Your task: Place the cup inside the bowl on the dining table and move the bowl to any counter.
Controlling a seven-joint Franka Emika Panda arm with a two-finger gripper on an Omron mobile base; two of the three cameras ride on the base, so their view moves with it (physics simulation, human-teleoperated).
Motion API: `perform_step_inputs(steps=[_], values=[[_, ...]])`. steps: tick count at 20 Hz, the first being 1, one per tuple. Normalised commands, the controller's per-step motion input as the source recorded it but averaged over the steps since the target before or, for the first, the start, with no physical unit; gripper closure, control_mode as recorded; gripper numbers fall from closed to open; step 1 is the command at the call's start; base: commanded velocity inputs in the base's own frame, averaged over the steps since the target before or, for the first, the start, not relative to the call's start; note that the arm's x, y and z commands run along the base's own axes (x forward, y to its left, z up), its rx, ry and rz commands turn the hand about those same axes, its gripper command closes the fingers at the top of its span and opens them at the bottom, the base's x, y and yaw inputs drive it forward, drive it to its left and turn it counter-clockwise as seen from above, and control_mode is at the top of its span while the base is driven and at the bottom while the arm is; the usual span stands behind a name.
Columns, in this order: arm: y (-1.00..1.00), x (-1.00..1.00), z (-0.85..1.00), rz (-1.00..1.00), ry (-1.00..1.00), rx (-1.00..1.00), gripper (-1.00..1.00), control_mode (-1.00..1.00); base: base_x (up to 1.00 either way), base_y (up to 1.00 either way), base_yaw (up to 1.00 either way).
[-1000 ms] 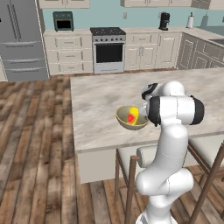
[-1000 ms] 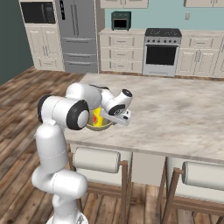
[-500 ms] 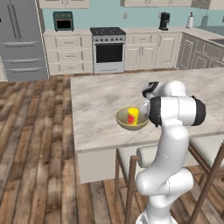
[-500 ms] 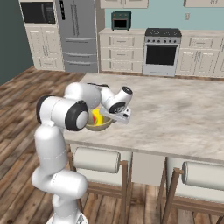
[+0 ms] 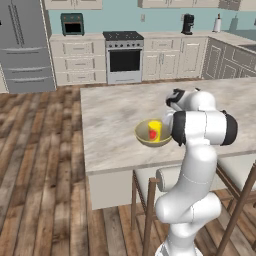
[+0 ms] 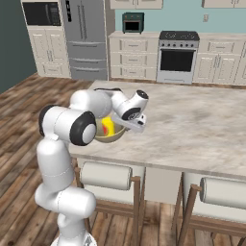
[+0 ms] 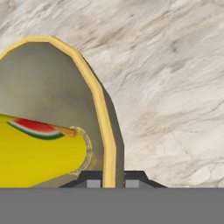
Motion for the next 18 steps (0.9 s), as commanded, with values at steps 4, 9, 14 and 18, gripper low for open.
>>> perform_step_inputs(steps=[4,9,14,18], values=[[-0.22,0.00,0.12,0.00,0.00,0.06,1.00,-1.00,0.00,0.00,0.00],[-0.31,-0.08,0.12,0.00,0.00,0.09,1.00,-1.00,0.00,0.00,0.00],[-0.26,-0.18,0.19,0.00,0.00,0.07,1.00,-1.00,0.00,0.00,0.00],[-0.20,-0.23,0.27,0.00,0.00,0.05,1.00,-1.00,0.00,0.00,0.00]])
